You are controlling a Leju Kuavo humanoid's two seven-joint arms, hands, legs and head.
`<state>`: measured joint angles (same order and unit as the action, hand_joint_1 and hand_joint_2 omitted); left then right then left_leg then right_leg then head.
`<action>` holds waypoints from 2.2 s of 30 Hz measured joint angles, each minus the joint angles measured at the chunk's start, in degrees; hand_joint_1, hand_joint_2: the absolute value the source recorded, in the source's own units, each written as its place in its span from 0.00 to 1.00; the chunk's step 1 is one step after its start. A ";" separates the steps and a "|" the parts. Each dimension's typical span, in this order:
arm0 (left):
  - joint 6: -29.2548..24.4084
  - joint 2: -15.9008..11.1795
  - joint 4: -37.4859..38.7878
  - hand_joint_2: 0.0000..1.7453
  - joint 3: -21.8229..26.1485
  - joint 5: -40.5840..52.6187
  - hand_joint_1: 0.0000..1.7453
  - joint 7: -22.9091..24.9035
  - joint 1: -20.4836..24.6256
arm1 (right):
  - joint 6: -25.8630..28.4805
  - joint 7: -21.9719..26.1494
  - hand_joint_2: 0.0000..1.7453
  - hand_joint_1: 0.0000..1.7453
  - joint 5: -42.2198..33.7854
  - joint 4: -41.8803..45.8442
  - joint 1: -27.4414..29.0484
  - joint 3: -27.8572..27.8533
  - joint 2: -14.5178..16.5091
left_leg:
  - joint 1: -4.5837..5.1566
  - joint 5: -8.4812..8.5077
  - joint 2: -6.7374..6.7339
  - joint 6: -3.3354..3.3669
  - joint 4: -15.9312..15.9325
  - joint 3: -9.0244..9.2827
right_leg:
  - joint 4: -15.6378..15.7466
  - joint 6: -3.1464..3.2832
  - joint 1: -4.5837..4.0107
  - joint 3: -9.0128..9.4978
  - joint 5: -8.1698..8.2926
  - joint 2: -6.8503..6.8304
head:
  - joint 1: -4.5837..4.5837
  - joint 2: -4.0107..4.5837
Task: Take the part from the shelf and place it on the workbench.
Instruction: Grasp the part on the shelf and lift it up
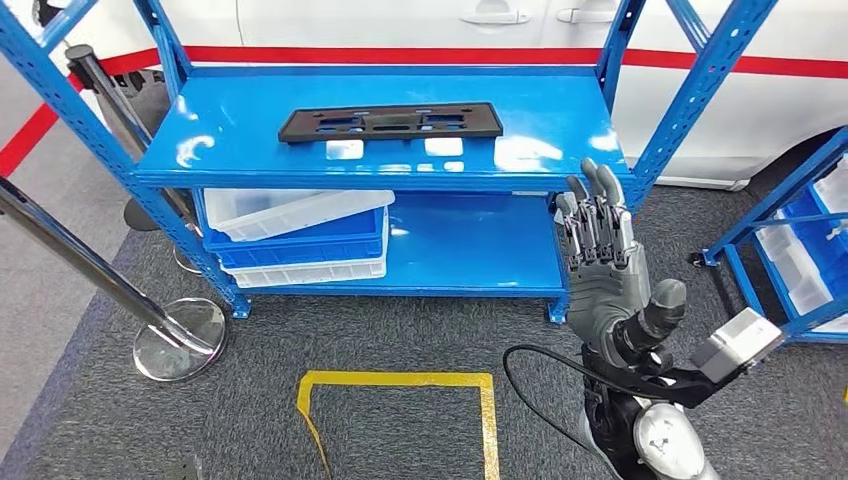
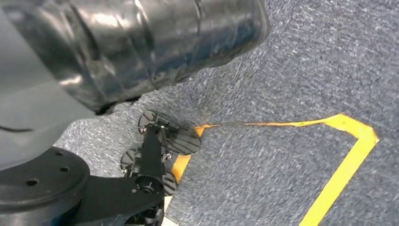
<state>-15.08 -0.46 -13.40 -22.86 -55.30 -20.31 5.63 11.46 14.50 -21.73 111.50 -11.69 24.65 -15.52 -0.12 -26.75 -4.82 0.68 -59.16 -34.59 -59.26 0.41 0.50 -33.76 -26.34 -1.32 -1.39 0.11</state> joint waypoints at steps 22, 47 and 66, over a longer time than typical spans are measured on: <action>-0.54 -0.47 0.09 0.00 -0.23 -0.21 0.00 -0.48 -0.12 | -0.26 -0.50 0.00 0.00 2.80 -0.67 -0.87 0.58 0.28 | -0.19 -0.25 4.34 2.02 1.71 2.06 | -14.99 -1.96 0.55 -7.40 -5.84 2.00 | 0.31 0.00; -0.34 -0.44 0.24 0.00 -0.51 -0.24 0.00 -0.55 -0.27 | -1.23 -2.10 0.00 0.00 6.32 -0.97 -1.66 1.42 0.23 | -0.38 0.26 5.10 0.85 0.87 0.59 | -0.79 -1.62 0.52 0.23 -1.54 2.24 | 0.10 0.00; -0.34 -0.65 0.44 0.00 -1.51 0.24 0.00 0.14 -0.20 | -1.79 -2.95 0.00 0.00 7.02 -1.12 -2.19 2.51 -0.10 | -0.40 -6.01 5.65 -1.11 -11.88 -5.91 | 1.30 0.86 0.42 1.09 0.29 2.77 | -0.19 0.00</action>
<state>-15.42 -1.11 -12.96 -24.37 -55.07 -20.16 5.42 9.68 11.55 -14.71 110.38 -13.87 27.17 -15.63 -0.52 -32.76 0.83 -0.43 -71.05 -40.50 -57.96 1.27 0.92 -32.67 -26.05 1.45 -1.58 0.11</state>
